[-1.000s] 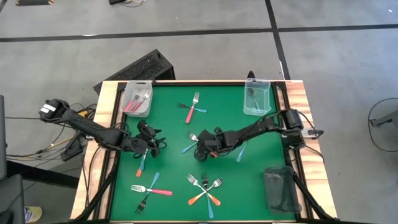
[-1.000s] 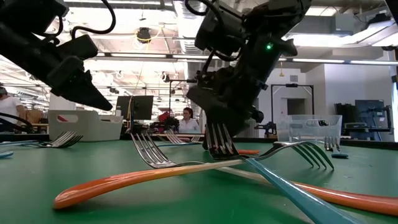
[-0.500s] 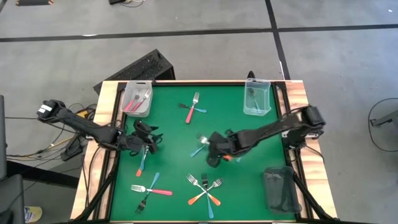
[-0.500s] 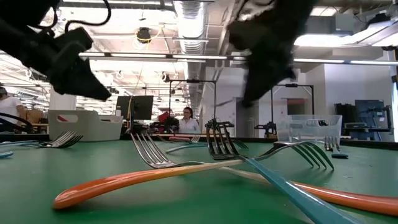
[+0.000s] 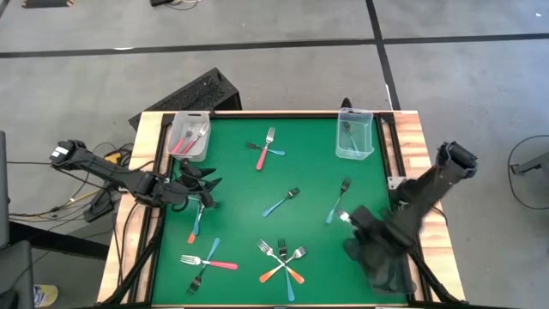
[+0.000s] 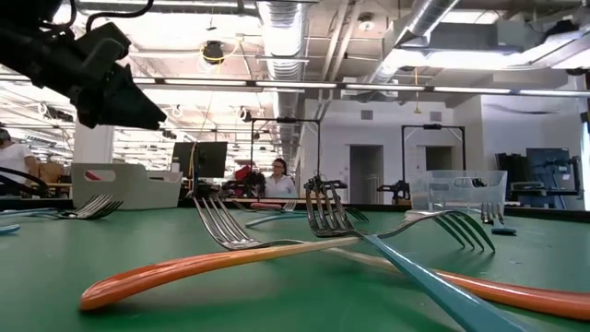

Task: Sort silverware by color (type)
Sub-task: Put the orange fork into the black bin, then put the blue fork into the transparent bin

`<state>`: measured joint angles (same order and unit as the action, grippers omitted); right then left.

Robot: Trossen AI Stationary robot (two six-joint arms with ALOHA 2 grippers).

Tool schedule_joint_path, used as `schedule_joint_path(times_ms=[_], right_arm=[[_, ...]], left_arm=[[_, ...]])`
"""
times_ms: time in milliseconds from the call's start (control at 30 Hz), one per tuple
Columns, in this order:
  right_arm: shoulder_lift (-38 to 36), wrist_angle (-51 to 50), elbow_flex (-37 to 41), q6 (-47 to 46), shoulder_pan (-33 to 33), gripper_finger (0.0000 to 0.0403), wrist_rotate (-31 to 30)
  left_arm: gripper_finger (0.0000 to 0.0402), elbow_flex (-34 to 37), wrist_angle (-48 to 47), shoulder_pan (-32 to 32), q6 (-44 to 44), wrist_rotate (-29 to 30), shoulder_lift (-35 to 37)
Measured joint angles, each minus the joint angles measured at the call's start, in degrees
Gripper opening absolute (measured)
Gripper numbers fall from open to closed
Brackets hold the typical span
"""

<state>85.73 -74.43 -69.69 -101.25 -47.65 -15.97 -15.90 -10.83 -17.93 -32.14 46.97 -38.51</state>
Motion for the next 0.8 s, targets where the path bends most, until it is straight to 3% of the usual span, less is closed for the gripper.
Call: schedule_joint_path(times_ms=[200, 367, 533, 800], right_arm=[[1.68, -0.61, 0.0, -17.03, -12.71, 0.0032, 6.04], [4.84, 0.18, -0.02, -22.4, -19.21, 0.0038, 9.55], [8.23, 0.33, 0.0, -21.49, -19.02, 0.0074, 9.01], [7.34, -1.08, -0.02, -21.47, -16.54, 0.0173, 7.9]], left_arm=[[0.019, 0.0, 0.43, 0.04, 0.0, 0.59, -0.09], [0.019, 0.0, 1.87, 0.04, 0.0, 0.89, -0.08], [0.019, 0.0, 3.19, 0.04, 0.01, 0.87, -0.08], [0.019, 0.0, 6.85, 0.04, 1.06, 0.87, -0.08]])
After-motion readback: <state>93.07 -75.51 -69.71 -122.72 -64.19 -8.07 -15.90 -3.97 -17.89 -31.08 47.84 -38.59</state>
